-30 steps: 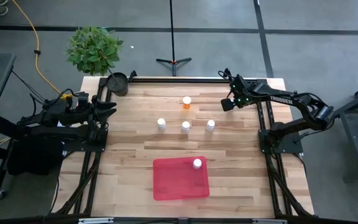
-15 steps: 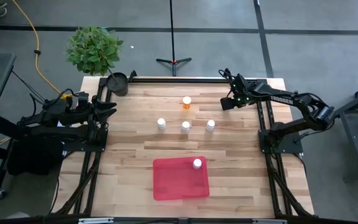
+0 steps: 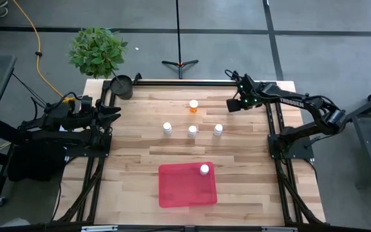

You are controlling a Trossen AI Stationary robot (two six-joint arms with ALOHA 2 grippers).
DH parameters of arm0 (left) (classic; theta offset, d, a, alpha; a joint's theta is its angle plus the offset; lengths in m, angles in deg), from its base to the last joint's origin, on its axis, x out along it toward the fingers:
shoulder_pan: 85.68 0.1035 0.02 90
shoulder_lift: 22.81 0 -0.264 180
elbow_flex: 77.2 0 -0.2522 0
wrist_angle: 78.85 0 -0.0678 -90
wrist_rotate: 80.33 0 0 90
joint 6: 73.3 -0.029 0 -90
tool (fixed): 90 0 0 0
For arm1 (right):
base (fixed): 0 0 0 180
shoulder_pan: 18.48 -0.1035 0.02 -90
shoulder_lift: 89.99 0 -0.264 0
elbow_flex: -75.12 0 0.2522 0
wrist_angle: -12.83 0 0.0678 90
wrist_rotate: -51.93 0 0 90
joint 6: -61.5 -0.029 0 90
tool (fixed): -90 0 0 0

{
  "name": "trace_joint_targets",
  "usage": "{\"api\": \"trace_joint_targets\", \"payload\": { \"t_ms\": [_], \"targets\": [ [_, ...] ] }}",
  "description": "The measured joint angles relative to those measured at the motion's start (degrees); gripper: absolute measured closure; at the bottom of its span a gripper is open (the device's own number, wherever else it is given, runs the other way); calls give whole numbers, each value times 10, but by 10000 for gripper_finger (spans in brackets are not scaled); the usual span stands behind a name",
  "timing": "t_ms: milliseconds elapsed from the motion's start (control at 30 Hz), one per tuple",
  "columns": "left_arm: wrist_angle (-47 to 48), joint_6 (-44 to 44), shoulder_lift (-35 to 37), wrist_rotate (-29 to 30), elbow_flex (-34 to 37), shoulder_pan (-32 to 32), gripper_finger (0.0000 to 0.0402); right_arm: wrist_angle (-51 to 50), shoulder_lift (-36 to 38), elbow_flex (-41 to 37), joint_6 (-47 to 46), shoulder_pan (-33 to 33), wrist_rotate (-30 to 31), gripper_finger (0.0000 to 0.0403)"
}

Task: Pick and place pill bottles into a basket
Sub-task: Put the white medicine bottle into the red container

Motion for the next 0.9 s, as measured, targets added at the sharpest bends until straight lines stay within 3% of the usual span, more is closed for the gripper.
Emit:
{"api": "trace_joint_targets", "payload": {
  "t_ms": [267, 567, 733, 900],
  "targets": [
    [0, 0, 0, 0, 0, 0, 165, -74, 0, 78, 3, -32, 41, 289],
    [0, -3, 0, -12, 0, 0, 165, -146, 0, 182, 10, -79, 85, 399],
    [0, -11, 0, -16, 0, 0, 165, -132, 1, 203, 19, -89, 83, 362],
    [0, -13, 0, -16, 0, 0, 165, -124, -5, 202, 29, -90, 56, 297]
  ]
}}
